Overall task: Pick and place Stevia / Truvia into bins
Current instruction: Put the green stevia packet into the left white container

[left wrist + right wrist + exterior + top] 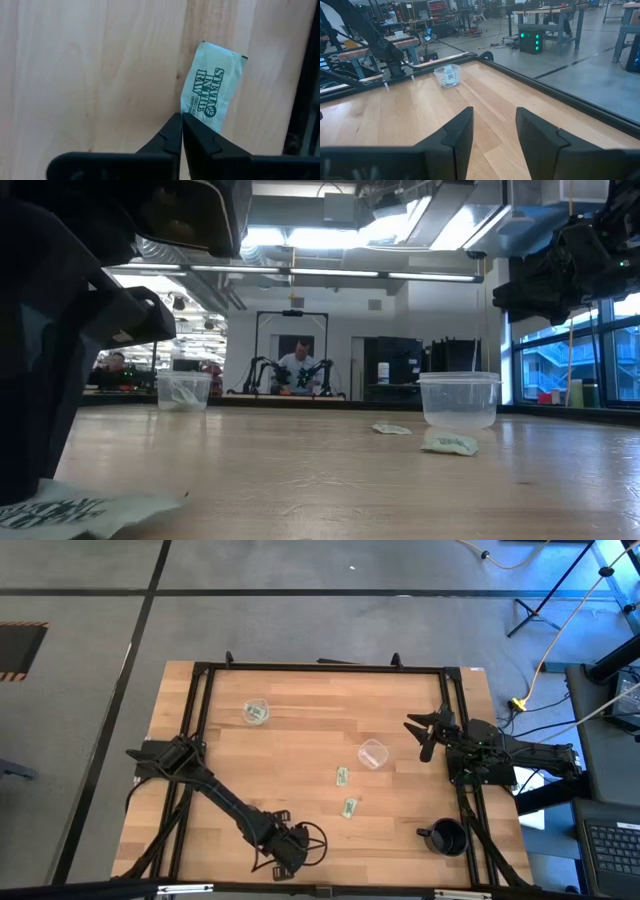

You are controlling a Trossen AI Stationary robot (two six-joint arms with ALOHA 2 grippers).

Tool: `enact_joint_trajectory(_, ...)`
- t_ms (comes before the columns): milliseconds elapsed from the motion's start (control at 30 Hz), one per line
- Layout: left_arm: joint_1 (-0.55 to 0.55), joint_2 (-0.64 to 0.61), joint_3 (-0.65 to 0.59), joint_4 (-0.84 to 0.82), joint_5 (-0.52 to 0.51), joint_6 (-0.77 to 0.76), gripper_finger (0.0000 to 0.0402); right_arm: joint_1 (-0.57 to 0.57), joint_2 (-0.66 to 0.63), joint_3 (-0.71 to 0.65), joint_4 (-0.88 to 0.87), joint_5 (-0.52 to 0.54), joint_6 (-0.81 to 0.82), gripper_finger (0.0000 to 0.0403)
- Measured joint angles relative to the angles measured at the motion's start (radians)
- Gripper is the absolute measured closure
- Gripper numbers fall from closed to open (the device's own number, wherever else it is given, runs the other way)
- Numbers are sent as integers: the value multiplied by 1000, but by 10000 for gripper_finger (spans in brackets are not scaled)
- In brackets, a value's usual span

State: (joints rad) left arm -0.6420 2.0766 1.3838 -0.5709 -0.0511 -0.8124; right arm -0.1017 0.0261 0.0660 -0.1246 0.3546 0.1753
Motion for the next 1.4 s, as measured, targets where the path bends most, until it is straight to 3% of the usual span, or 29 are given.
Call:
enact_joint_trajectory(400, -6, 39, 5, 65, -5, 0, 300, 0, 0, 0, 0, 0, 0, 251)
enact_joint_trajectory(500, -6, 40, 5, 66, -9, -1, 308, 0, 0, 0, 0, 0, 0, 251)
enact_joint_trajectory(867, -5, 44, 4, 57, -14, 4, 396, 0, 0, 0, 0, 0, 0, 251)
enact_joint_trajectory(1133, -4, 52, 7, 54, -1, 21, 400, 0, 0, 0, 0, 0, -4, 251)
enact_joint_trajectory(1400, -13, -40, -12, -10, -87, 84, 400, 0, 0, 0, 0, 0, -4, 251)
